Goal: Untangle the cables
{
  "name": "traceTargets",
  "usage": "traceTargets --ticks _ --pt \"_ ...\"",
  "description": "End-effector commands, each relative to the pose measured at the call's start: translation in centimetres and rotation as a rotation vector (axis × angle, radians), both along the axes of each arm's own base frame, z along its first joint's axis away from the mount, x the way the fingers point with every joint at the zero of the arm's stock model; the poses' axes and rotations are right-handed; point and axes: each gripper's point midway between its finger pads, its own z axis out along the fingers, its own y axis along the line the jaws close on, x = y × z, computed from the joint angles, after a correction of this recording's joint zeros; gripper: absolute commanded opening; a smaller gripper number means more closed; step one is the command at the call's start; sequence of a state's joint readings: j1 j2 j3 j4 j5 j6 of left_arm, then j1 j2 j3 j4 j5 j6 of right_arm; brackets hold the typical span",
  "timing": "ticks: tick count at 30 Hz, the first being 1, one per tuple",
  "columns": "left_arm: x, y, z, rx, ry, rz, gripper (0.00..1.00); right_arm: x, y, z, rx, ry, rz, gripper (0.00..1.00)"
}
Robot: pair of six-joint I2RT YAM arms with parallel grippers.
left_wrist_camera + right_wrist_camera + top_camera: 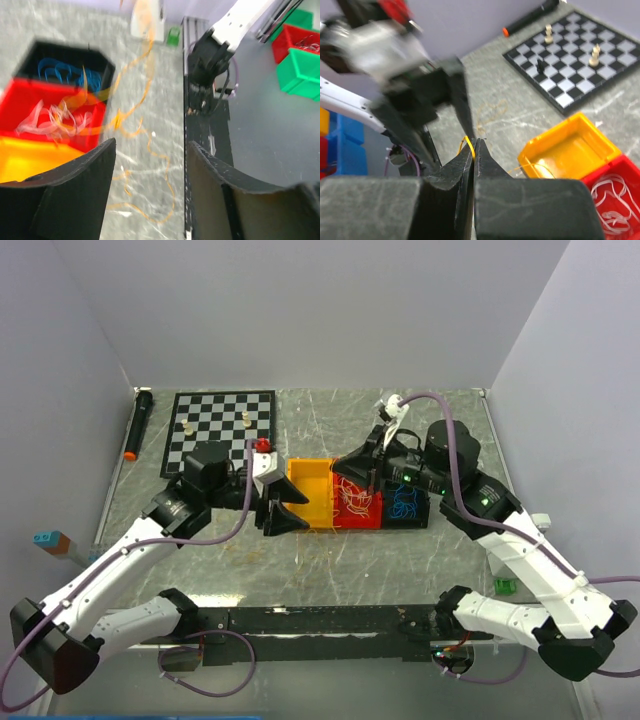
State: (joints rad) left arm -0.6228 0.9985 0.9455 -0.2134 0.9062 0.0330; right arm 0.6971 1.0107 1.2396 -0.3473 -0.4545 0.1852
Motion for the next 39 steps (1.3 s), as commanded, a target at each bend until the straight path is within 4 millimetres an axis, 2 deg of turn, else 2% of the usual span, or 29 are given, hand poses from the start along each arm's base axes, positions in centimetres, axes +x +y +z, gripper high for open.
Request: traceTargets --ticks 1,6,11,15,18,19,21,22,23,24,26,29,30,33,35,39 --pt "0.4 -0.4 -1.1 -0.001 0.01 0.024 0.64 -1.8 -0.3 5.7 0.129 -0.127 0.052 0.0" --pt "-2.0 -0.9 -4.0 0.025 0.044 -0.072 0.66 -2.3 -0.8 9.1 0.19 -0.202 0.047 0.0" --pt "-3.2 -1.6 -6.0 0.038 0.02 -0.131 0.67 -3.2 -2.2 14.4 0.284 -0.313 0.015 0.0" --pt "-3.8 -2.9 -5.4 -0.026 0.008 -0.178 0.71 -4.0 -2.4 17.1 0.335 -0.354 0.041 0.0" --pt "-4.4 -3.8 -3.9 -0.098 0.06 -0.208 0.73 -4.3 -2.1 17.9 0.354 -0.358 0.061 0.0" --pt "-4.9 -4.1 -3.8 -0.112 0.064 -0.23 0.7 -4.1 -2.0 18.0 0.358 -0.359 0.062 0.0" --pt "-5.1 -4.5 -3.8 -0.126 0.045 -0.246 0.51 -4.0 -1.9 18.1 0.364 -0.36 0.064 0.0" --pt "-4.9 -4.7 -3.9 -0.128 0.031 -0.238 0.26 -4.1 -2.0 18.5 0.369 -0.372 0.062 0.0" --pt "-4.8 -4.7 -3.9 -0.126 0.02 -0.228 0.09 -4.2 -2.2 18.8 0.369 -0.379 0.057 0.0" --pt "-4.3 -4.7 -4.0 -0.119 0.002 -0.205 0.01 -4.3 -2.4 19.2 0.37 -0.393 0.05 0.0" --pt "-3.0 -4.4 -3.4 -0.106 -0.048 -0.151 0.01 -4.4 -3.1 20.1 0.365 -0.424 0.028 0.0" --pt "0.5 -3.2 -0.3 -0.116 -0.121 -0.012 0.01 -4.6 -3.9 21.0 0.345 -0.461 -0.001 0.0" --pt "1.8 -2.8 1.3 -0.126 -0.192 0.035 0.01 -4.4 -4.0 20.9 0.335 -0.464 -0.01 0.0" --pt "5.2 -1.5 5.2 -0.137 -0.308 0.171 0.01 -3.6 -3.8 19.8 0.303 -0.453 -0.033 0.0" --pt "6.4 -1.1 6.8 -0.136 -0.372 0.209 0.01 -2.7 -3.4 18.6 0.283 -0.434 -0.05 0.0" --pt "7.2 -1.4 7.8 -0.138 -0.396 0.211 0.01 -0.5 -2.4 16.1 0.237 -0.39 -0.082 0.0"
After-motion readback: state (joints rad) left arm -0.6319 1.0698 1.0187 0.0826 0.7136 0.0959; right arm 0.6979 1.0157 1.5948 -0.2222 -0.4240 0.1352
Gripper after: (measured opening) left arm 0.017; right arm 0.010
